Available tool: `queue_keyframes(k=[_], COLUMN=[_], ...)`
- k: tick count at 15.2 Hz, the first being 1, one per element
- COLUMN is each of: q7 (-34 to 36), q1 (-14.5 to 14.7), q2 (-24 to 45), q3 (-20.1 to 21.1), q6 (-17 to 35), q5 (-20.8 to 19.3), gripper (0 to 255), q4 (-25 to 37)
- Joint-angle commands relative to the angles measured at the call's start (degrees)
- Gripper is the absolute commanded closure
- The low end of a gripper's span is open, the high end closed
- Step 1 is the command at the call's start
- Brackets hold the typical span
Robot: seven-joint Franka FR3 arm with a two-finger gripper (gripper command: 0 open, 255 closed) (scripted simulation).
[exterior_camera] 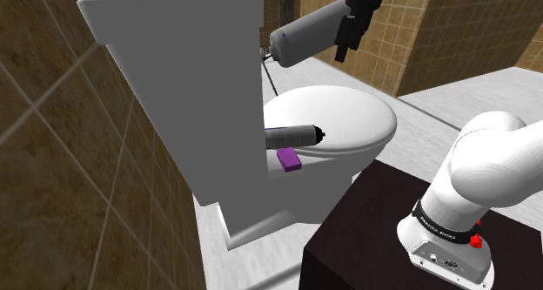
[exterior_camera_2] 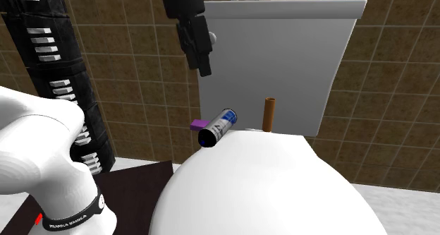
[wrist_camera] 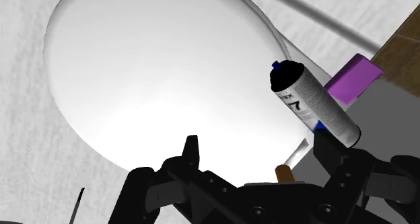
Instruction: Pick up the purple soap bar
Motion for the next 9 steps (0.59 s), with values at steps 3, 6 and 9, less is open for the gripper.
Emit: queue_keyframes(k=[3,6,9], q7=[3.99,9.96,15.93], q1=[-0.1,-0.09,0.09], q2=[-0.06,0.49,1.88], q3=[1.99,5.09,8.28], q6=[1.72,4.49,7.56], q5=[1.37,3.64,6.06], gripper=[0,0,0], q4=[-2.74,-6.32,-9.23])
